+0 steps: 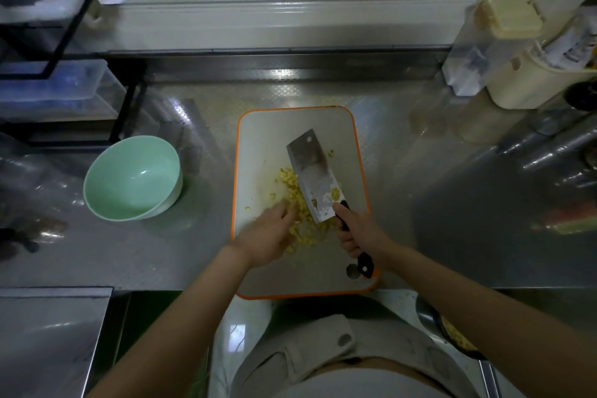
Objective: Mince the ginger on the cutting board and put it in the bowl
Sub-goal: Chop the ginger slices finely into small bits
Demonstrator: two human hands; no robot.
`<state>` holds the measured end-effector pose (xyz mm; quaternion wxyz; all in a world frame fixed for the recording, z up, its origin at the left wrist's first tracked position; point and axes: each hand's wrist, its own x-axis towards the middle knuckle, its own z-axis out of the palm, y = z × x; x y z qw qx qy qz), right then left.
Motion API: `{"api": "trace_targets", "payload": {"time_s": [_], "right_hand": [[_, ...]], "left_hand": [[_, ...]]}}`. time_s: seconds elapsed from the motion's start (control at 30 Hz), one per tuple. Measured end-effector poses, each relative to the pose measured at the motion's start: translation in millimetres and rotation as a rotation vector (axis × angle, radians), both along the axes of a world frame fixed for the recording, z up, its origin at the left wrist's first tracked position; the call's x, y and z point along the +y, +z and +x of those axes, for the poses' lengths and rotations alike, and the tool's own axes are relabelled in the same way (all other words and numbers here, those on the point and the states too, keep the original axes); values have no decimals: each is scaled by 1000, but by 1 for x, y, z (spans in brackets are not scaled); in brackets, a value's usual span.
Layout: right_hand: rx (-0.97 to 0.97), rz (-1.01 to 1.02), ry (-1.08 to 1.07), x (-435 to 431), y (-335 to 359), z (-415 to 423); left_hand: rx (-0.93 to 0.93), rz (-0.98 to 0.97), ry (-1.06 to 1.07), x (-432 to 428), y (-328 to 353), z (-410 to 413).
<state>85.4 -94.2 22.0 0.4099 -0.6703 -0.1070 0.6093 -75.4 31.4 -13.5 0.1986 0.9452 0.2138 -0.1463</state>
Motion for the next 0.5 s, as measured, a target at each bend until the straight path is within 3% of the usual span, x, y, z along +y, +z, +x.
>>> {"api": "trace_targets", "payload": {"time_s": [0.2, 0.5], "right_hand": [[-11, -14, -5, 1, -2, -2], [-43, 22, 26, -4, -5, -5]], "left_hand": [[93, 85, -117, 6, -2, -1], [58, 204, -29, -2, 2, -9]]}}
